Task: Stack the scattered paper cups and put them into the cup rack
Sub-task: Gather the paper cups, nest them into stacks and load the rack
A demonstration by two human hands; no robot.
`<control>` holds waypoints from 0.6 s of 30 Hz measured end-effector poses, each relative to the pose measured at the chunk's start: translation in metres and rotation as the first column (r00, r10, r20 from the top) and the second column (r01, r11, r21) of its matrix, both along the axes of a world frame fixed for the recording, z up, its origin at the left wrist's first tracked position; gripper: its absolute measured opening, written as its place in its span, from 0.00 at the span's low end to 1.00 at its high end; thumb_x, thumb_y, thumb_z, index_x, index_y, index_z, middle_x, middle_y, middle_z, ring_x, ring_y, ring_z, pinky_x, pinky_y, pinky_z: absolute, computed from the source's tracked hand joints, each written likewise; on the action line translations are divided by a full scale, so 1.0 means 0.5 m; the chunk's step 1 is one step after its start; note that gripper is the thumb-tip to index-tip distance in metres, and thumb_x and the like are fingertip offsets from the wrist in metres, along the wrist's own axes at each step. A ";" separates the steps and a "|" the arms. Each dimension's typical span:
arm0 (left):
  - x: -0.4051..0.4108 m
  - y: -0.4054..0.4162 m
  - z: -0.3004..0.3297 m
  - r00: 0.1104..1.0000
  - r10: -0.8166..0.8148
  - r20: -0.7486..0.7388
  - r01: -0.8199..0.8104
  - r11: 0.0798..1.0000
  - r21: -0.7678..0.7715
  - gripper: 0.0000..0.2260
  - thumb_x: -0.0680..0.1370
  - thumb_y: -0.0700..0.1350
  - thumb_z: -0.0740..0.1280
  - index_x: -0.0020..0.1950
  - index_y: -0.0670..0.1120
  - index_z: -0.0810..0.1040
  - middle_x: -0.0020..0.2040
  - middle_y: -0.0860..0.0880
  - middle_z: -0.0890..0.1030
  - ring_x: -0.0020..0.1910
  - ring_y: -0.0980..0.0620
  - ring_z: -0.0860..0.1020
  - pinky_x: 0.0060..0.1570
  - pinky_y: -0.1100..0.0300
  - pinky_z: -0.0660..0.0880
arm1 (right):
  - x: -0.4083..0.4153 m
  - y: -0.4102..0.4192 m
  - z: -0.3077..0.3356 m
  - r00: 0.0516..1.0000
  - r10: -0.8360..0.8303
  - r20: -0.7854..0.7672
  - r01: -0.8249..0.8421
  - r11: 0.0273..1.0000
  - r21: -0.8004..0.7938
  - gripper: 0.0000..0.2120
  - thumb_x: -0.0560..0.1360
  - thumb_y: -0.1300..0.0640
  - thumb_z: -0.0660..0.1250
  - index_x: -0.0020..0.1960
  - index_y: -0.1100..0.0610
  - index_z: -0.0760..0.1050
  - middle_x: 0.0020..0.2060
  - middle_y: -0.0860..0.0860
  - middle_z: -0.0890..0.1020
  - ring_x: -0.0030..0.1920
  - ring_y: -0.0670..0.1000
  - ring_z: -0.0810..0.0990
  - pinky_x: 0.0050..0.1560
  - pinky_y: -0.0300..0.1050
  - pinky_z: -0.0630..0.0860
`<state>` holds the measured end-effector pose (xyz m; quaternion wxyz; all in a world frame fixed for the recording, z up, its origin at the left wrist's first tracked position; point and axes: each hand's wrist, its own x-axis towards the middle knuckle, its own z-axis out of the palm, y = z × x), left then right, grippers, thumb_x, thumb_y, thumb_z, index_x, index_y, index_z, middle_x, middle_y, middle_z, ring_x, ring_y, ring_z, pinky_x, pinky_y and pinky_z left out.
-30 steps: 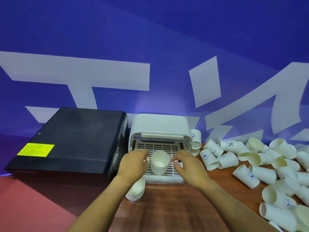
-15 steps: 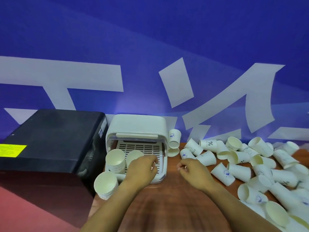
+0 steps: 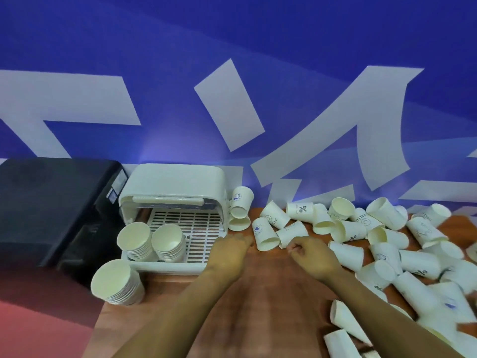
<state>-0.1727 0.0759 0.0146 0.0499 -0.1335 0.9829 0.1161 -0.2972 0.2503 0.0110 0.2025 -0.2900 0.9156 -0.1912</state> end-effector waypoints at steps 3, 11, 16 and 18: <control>-0.044 0.010 -0.027 0.998 -0.056 0.017 0.056 0.998 -0.001 0.17 0.78 0.38 0.60 0.65 0.51 0.71 0.60 0.48 0.76 0.59 0.46 0.74 0.55 0.53 0.71 | -0.051 0.013 -0.019 0.999 -0.048 0.007 0.048 0.999 -0.014 0.10 0.73 0.58 0.59 0.41 0.49 0.79 0.40 0.45 0.82 0.41 0.46 0.79 0.44 0.46 0.77; -0.162 0.013 -0.097 0.993 -0.069 0.099 0.080 0.991 -0.105 0.27 0.77 0.36 0.61 0.73 0.52 0.60 0.73 0.48 0.62 0.68 0.44 0.65 0.61 0.50 0.68 | -0.192 0.030 -0.073 0.988 -0.156 0.001 0.156 0.988 -0.016 0.09 0.74 0.58 0.59 0.47 0.50 0.77 0.42 0.49 0.81 0.44 0.50 0.79 0.46 0.48 0.78; -0.209 0.019 -0.144 0.976 -0.109 0.187 0.142 0.975 -0.172 0.34 0.75 0.35 0.64 0.76 0.54 0.53 0.77 0.45 0.52 0.75 0.42 0.54 0.68 0.48 0.61 | -0.228 0.025 -0.122 0.989 -0.149 0.026 0.147 0.987 0.058 0.07 0.74 0.53 0.62 0.51 0.52 0.75 0.44 0.49 0.80 0.46 0.50 0.77 0.46 0.49 0.76; -0.217 0.020 -0.159 0.969 -0.133 0.207 0.174 0.965 -0.195 0.35 0.76 0.35 0.63 0.77 0.54 0.51 0.78 0.44 0.49 0.76 0.42 0.50 0.70 0.48 0.58 | -0.236 0.023 -0.138 0.991 -0.134 0.002 0.133 0.989 0.064 0.08 0.75 0.51 0.62 0.50 0.52 0.76 0.44 0.49 0.80 0.46 0.51 0.78 0.46 0.49 0.77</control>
